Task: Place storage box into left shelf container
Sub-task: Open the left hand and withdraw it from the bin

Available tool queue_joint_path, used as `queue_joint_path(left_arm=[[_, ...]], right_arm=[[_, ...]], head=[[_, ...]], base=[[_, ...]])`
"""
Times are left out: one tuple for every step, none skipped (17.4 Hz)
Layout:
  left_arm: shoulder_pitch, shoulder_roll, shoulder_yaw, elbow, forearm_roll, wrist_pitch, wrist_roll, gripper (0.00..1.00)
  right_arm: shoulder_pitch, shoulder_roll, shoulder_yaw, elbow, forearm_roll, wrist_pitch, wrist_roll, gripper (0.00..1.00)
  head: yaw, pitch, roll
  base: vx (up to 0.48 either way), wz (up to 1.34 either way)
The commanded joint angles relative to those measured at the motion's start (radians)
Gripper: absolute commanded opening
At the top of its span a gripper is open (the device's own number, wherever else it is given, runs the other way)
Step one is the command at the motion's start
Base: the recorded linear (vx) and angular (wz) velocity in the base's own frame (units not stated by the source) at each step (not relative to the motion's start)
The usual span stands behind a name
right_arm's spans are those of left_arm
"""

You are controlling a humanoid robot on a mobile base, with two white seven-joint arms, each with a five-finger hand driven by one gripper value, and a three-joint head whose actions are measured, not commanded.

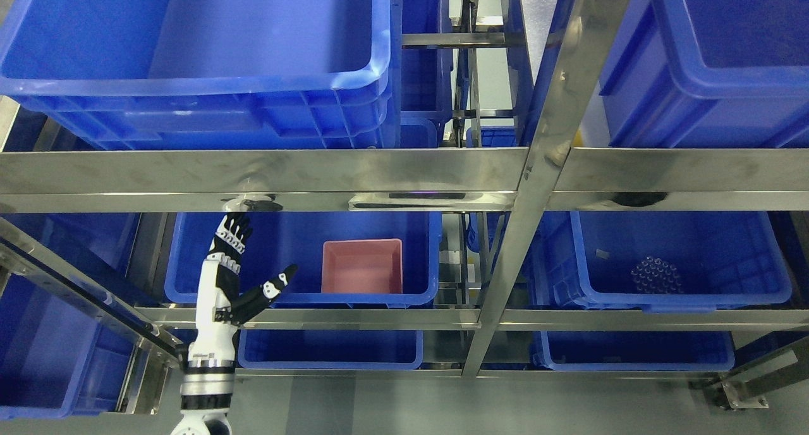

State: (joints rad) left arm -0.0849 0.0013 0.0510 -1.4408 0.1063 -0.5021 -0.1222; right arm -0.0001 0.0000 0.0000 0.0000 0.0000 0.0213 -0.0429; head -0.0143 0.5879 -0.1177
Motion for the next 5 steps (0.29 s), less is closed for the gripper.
queue_joint_path(left_arm=[[0.114, 0.016, -0.002, -0.155, 0.013, -0.085, -0.005, 1.00], [0.119, 0.016, -0.009, -0.155, 0.013, -0.093, -0.005, 1.00], [0.129, 0.016, -0.017, -0.155, 0.013, -0.096, -0.005, 1.00], [0.134, 0.016, -0.023, -0.155, 0.013, -0.098, -0.005, 1.00], [0.139, 0.016, -0.028, -0.155, 0.013, -0.098, -0.005, 1.00]], right_arm=[[0.009, -0.017, -0.005, -0.017, 0.002, 0.000, 0.000, 1.00], [0.009, -0.017, -0.005, -0.017, 0.002, 0.000, 0.000, 1.00], [0.009, -0.017, -0.005, -0.017, 0.002, 0.000, 0.000, 1.00], [0.009, -0.017, -0.005, -0.017, 0.002, 0.000, 0.000, 1.00], [0.009, -0.017, -0.005, -0.017, 0.002, 0.000, 0.000, 1.00]], head=[[0.0000, 0.000, 0.000], [0.0000, 0.000, 0.000], [0.0000, 0.000, 0.000], [0.0000, 0.000, 0.000], [0.0000, 0.000, 0.000]], base=[[0.000, 0.00], [0.000, 0.00], [0.000, 0.00], [0.000, 0.00], [0.000, 0.00]])
